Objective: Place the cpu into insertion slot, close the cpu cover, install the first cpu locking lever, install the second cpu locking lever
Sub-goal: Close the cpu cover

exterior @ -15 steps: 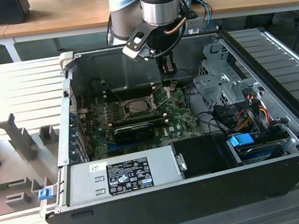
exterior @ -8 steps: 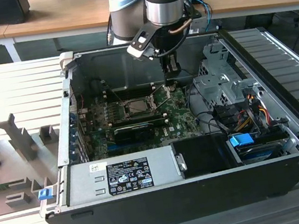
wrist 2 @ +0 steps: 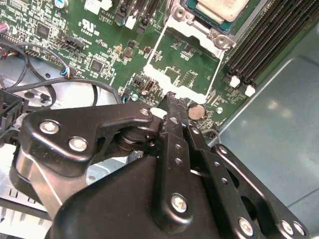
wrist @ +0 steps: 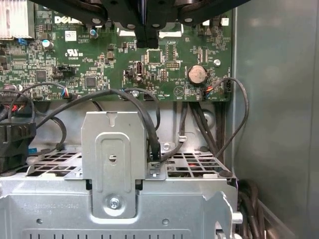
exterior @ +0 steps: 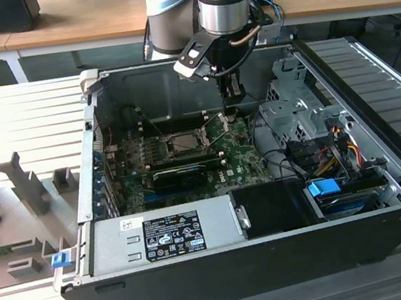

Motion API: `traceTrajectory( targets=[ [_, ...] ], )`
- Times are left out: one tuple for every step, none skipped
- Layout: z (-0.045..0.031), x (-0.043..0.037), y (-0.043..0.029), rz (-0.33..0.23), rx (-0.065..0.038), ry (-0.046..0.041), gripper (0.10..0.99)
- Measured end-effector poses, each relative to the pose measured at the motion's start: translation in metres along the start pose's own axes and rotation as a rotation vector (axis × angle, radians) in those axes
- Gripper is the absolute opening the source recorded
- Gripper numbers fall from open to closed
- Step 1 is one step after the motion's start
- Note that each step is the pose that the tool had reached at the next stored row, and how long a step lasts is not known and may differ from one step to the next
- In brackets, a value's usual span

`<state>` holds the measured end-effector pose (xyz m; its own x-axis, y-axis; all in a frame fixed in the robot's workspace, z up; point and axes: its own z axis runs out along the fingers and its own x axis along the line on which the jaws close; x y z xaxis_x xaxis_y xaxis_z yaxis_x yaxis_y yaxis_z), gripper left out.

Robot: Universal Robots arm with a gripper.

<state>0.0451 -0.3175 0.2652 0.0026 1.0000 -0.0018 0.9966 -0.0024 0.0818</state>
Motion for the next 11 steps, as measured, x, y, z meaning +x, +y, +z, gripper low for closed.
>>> traceTrajectory(
  targets=[
    [0.0001, 0.0, 0.0004, 0.0, 0.0, 0.0, 0.106],
    [0.0003, 0.0, 0.0007, 0.0, 0.0, 0.0001, 0.106],
    [0.0004, 0.0, 0.0011, 0.0, 0.0, 0.0001, 0.106],
    [0.0005, 0.0, 0.0014, 0.0, 0.0, 0.0, 0.106],
    [0.0006, 0.0, 0.0019, 0.0, 0.0, 0.0, 0.106],
    [0.0007, 0.0, 0.0023, 0.0, 0.0, 0.0, 0.106],
    [0.0007, 0.0, 0.0027, 0.0, 0.0, 0.0001, 0.106],
    [0.0008, 0.0, 0.0031, 0.0, 0.0, 0.0002, 0.106],
    [0.0009, 0.0001, 0.0035, 0.0, 0.0, 0.0002, 0.106],
    [0.0009, 0.0001, 0.0036, 0.0, 0.0, 0.0001, 0.106],
    [0.001, 0.0, 0.0038, 0.0, 0.0, 0.0001, 0.106]
  ],
)
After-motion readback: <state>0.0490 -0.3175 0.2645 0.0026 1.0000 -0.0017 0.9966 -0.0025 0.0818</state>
